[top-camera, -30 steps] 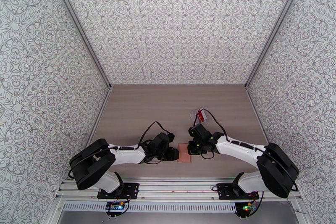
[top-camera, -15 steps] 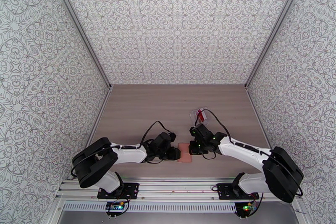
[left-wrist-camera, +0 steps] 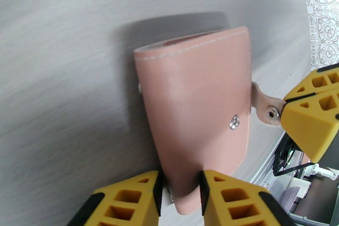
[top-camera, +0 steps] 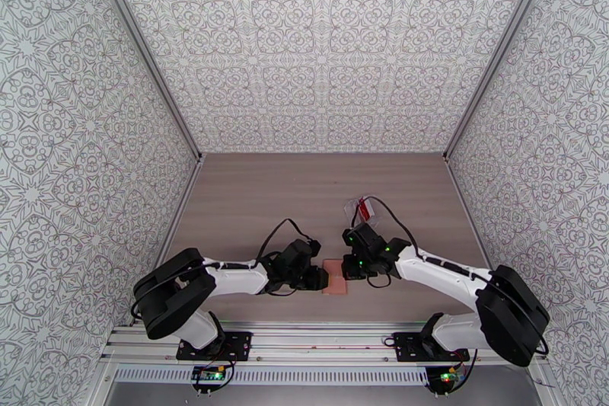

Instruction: Put the credit cards into the card holder

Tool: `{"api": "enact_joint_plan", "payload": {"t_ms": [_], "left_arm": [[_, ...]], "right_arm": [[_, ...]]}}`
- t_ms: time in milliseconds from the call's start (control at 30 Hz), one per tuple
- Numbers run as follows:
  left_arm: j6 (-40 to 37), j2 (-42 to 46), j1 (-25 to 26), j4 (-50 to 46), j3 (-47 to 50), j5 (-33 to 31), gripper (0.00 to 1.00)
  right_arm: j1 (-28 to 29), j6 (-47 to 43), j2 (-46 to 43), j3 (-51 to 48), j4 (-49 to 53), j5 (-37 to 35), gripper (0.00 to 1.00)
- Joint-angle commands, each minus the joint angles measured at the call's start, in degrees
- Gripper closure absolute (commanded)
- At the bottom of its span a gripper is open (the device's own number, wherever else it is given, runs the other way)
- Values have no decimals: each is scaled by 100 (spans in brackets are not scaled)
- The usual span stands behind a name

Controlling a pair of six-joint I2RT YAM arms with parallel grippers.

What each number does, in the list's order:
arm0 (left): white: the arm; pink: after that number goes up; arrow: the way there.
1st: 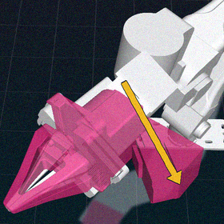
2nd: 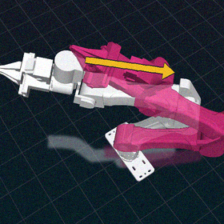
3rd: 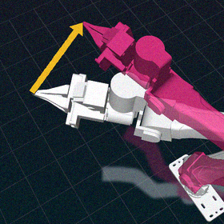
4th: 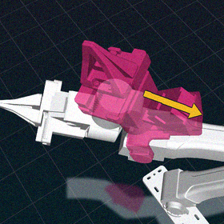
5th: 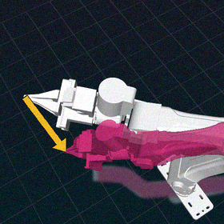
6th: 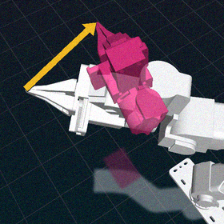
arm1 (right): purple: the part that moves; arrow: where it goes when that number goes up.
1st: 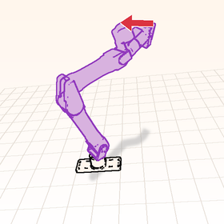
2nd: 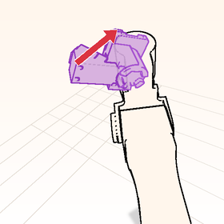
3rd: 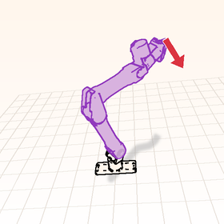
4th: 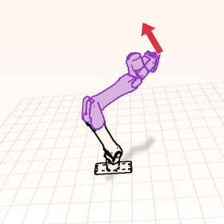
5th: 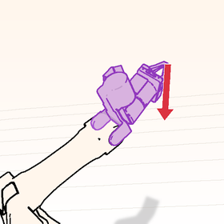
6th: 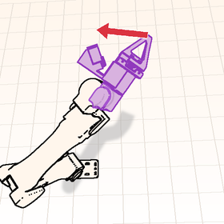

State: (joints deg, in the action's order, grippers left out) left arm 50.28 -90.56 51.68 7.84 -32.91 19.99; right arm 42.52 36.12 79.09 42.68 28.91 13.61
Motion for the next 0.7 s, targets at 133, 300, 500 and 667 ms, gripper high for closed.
{"api": "enact_joint_plan", "payload": {"t_ms": [133, 300, 500, 667], "left_arm": [[-160, -128, 62, -192, -120, -112, 67], [-161, -154, 62, -185, -137, -98, 67], [-161, -223, 73, -163, -167, -86, 68], [-143, -234, 78, -138, -146, -83, 68]], "right_arm": [[19, -123, 289, 198, -198, 298, 100], [11, -103, 353, 206, -271, 371, 100], [18, -79, 421, 206, -315, 391, 100], [28, -35, 475, 173, -394, 410, 100]]}}
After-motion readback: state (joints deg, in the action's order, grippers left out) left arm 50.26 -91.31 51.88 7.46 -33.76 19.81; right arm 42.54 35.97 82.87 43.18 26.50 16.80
